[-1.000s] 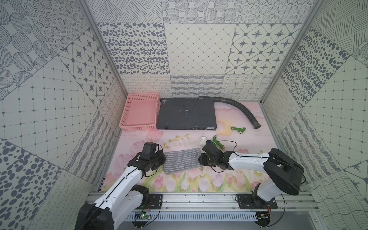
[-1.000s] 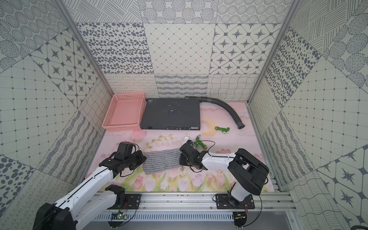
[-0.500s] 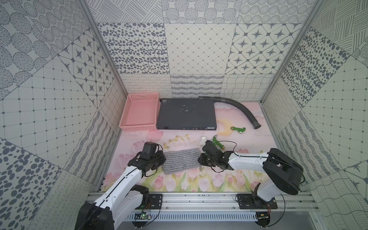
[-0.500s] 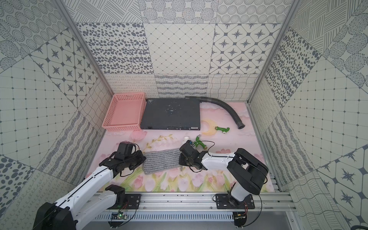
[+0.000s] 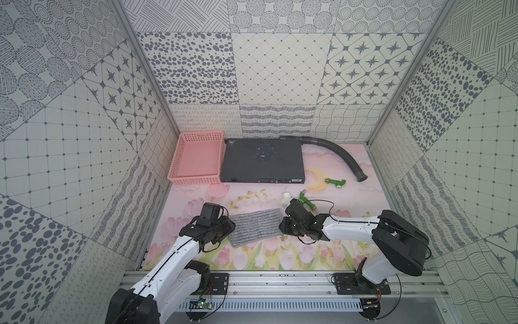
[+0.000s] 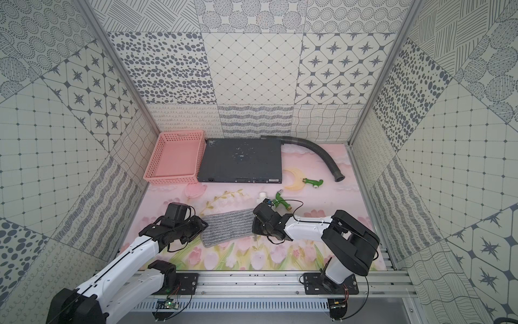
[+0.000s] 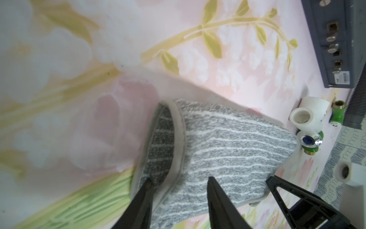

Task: Fold the square dishcloth
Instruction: Smooth out the cleaning item at the center of the board.

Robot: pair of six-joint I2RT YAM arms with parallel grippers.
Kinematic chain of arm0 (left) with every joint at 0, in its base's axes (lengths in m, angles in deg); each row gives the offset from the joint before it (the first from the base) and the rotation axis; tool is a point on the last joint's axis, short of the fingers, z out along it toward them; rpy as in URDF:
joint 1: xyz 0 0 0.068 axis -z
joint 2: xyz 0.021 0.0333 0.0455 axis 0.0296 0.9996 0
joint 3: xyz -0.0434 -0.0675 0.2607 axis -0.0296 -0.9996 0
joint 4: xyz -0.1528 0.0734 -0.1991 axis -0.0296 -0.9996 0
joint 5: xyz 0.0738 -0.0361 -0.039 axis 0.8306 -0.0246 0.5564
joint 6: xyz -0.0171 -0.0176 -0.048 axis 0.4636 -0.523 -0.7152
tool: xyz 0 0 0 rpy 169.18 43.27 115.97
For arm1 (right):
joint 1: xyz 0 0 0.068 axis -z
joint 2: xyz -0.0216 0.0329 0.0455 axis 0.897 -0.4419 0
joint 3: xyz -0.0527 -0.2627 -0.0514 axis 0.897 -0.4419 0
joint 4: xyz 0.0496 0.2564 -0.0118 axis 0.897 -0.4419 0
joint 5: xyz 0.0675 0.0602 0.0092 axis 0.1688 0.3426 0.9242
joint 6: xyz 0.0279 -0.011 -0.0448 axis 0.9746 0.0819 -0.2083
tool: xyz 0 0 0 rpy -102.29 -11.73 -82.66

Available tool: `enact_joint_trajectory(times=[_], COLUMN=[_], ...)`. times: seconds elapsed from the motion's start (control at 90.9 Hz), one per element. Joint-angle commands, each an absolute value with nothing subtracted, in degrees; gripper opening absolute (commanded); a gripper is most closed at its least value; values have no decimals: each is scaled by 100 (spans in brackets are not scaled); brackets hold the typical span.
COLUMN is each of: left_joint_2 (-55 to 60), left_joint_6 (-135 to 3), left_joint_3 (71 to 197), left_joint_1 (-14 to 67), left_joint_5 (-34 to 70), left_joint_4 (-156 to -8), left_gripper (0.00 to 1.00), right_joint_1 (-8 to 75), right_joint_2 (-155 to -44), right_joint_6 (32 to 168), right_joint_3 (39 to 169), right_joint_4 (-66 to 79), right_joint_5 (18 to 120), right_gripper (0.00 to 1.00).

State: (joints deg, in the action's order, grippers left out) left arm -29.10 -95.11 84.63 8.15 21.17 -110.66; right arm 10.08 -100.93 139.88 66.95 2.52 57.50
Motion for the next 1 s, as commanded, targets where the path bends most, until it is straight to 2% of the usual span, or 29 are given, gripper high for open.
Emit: enact_joint_trajectory(times=[0.0,0.132,0.363,0.55,0.715,0.847,0.99], left_joint_2=[-3115,-3384,-3613,-3427,-3396,-3429,-3427], left_joint_6=[-9793,-9926,-10062,-10065,-9988,-9969,-9989], left_joint_3=[8351,8233,8075,8067,8236,8308,8288], left_joint_1=[814,815,846,867,885,893,900], left_joint_5=[1980,1920,1684,1641,1716,1731,1732], left_joint_4=[-11672,-11862,-11729,-11453,-11488,-11546,-11523], left_gripper=[48,46,36,17,5,0,0], right_joint_1=[943,881,793,779,779,774,741], right_joint_2=[-9939,-9953,-9983,-9912,-9778,-9767,-9844], right_joint_6=[14077,14124,14149,14166,14193,14208,14217], right_joint_3=[6597,6604,6645,6638,6596,6591,6642], right_joint_4=[301,301,301,277,166,82,73], right_joint_5=[5665,5668,5641,5585,5507,5494,5557], right_gripper=[29,29,26,23,26,28,27])
